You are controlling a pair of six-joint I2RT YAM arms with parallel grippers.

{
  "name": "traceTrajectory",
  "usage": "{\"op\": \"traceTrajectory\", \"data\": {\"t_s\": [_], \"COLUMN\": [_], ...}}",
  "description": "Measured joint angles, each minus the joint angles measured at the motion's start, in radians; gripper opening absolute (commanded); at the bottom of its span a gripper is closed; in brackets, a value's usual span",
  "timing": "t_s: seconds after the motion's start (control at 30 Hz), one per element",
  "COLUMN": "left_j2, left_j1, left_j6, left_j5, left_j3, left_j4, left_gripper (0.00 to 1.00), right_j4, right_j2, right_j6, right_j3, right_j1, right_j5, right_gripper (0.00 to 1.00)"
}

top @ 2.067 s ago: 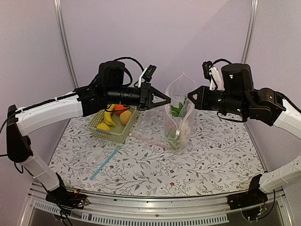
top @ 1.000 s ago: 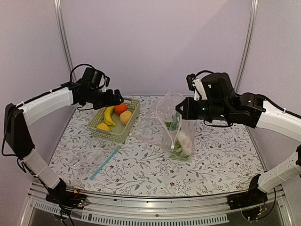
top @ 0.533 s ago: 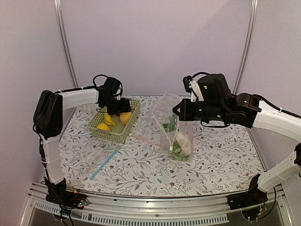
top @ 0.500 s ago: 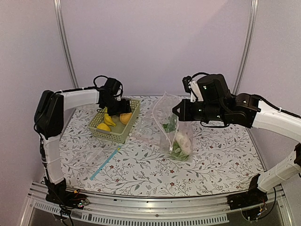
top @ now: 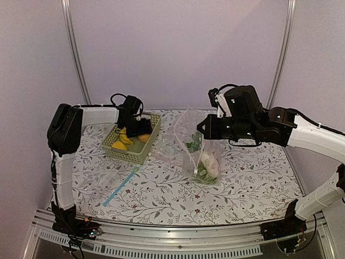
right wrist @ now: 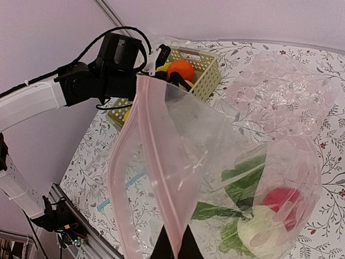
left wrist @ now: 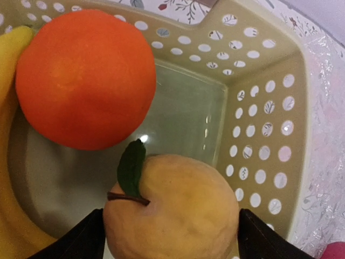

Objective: Place the food in the zip-top bag and seal the zipper
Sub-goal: Pick up the fake fruit from the bin.

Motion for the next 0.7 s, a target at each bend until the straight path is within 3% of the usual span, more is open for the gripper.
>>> {"op": "traceTrajectory", "data": {"t_s": [0.13, 0.37, 0.7], "left_j2": [0.019, -0.006, -0.282], "left_j1": [0.004, 0.006, 0.011], "left_j6": [-0.003, -0.003, 0.000], "left_j5": [0.007, 0.006, -0.001], "left_j3": [0.018, -0.029, -0.172], "left_j4": [0.016, 0.057, 0.058], "left_gripper": [0.68, 0.61, 0.60], "right_j4": [0.000, 0.001, 0.003], "right_j2": [0.000, 0.000, -0.001], "right_j6": [0.010, 0.014, 0.014], "right_j3": [0.000, 0.000, 0.000], "right_j1": [0.000, 0.000, 0.000], "right_j5": [0.000, -0.005, -0.019], "right_gripper": [0.00, 0.00, 0.00]}}
